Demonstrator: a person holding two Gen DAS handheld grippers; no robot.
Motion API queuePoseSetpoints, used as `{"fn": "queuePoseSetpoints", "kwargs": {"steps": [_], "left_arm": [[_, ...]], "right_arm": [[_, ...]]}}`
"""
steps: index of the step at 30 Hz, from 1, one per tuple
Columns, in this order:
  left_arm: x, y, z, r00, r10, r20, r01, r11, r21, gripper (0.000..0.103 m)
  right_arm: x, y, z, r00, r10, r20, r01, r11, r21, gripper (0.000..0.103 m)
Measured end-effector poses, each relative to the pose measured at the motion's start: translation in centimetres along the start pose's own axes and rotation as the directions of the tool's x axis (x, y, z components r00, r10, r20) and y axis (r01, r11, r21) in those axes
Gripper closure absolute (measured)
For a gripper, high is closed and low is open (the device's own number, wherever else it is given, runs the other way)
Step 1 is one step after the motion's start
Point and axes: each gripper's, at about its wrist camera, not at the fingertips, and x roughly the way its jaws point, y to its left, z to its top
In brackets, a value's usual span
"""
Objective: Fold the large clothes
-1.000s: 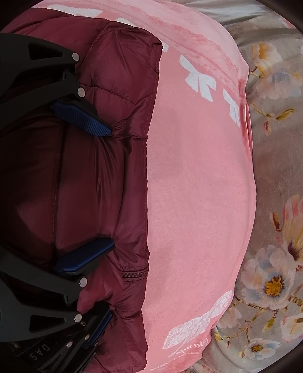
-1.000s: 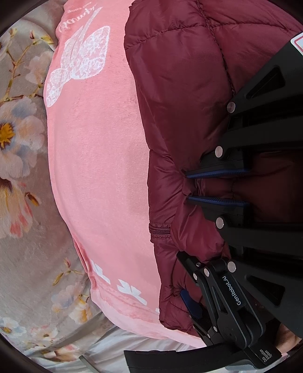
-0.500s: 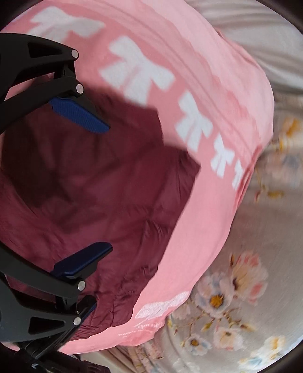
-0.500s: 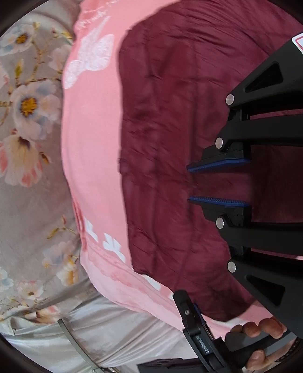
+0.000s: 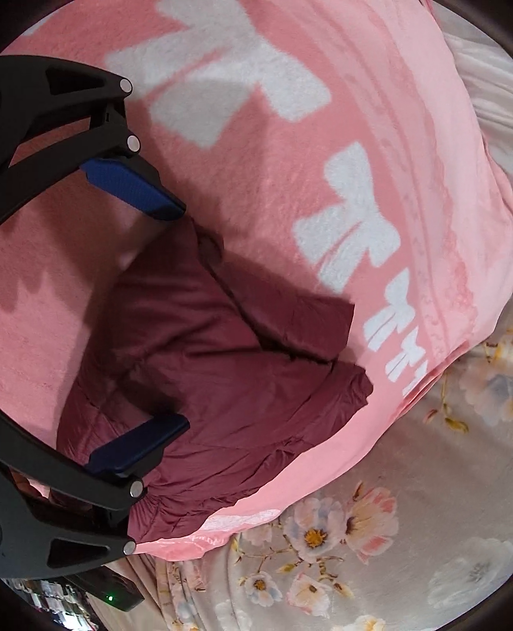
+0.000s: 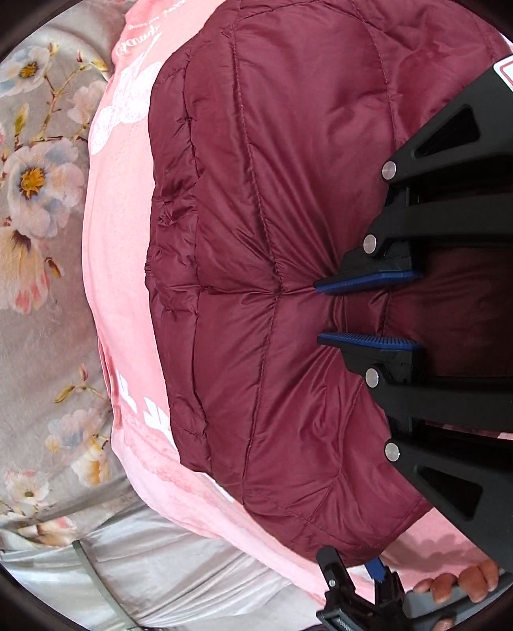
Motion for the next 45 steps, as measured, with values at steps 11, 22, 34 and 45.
{"fn": "queuePoseSetpoints", "kwargs": {"steps": [11,22,34,45], "left_arm": [[-2.8,-3.3,0.6,0.995,-0.096,0.035,0.094,0.994,0.056,0.084],[-11.0,-16.9,-1.5,0.953,-0.289,0.090,0.231,0.888,0.398,0.088],[-3.8,-33.8,-10.9,0.935,-0.313,-0.166,0.345,0.702,0.623,0.088],[6.1,-36.6,-21.0,0.941,-0.098,-0.323,0.302,0.674,0.675,0.088]], "right_arm": [[-6.2,-1.4,-4.0,0.997,0.052,-0.065,-0.049,0.998,0.049,0.100],[-4.5,-3.0,-5.3,0.993,0.096,-0.061,-0.088,0.988,0.128,0.103],[-17.5,-9.9,-7.7,0.991,-0.122,0.049,0.110,0.976,0.189,0.103],[-21.2,-18.2,-11.4,0.971,-0.236,0.036,0.209,0.914,0.347,0.098]]}}
